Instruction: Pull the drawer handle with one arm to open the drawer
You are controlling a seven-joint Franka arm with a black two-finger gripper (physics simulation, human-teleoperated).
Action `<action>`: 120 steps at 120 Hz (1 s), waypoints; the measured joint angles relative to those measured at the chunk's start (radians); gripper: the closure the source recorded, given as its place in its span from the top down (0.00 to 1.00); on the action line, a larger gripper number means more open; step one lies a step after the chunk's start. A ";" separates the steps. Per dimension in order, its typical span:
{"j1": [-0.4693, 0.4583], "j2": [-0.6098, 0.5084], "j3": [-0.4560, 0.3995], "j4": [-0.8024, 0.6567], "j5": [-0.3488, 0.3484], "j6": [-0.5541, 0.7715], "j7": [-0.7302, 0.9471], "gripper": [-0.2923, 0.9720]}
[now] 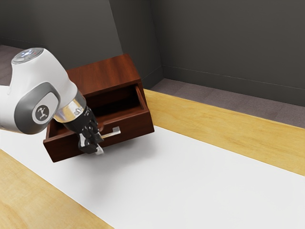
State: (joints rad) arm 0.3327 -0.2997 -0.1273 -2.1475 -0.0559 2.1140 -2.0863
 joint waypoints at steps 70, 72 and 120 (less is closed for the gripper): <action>-0.073 -0.035 -0.001 -0.032 0.057 0.022 -0.013 0.42; -0.073 -0.037 -0.001 -0.032 0.058 0.021 -0.013 0.42; -0.084 -0.028 -0.009 0.353 0.105 -0.189 -0.002 0.52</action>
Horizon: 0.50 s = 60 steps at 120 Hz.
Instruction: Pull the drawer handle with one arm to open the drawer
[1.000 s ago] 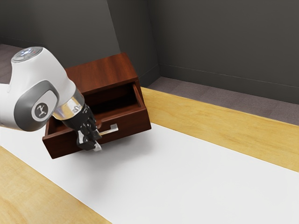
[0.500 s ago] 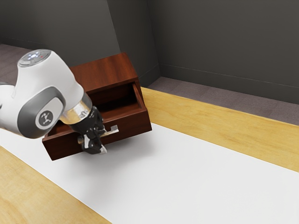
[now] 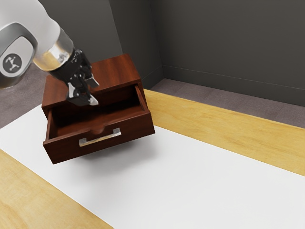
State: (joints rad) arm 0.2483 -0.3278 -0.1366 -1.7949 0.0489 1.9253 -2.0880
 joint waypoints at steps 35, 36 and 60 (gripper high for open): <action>-0.301 0.096 0.216 0.253 -0.055 -0.360 0.133 0.71; -0.303 0.098 0.218 0.252 -0.055 -0.365 0.139 0.71; -0.358 0.119 0.206 0.169 -0.057 -0.417 0.251 0.75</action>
State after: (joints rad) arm -0.1096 -0.2087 0.0695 -1.6256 -0.0078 1.5081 -1.8374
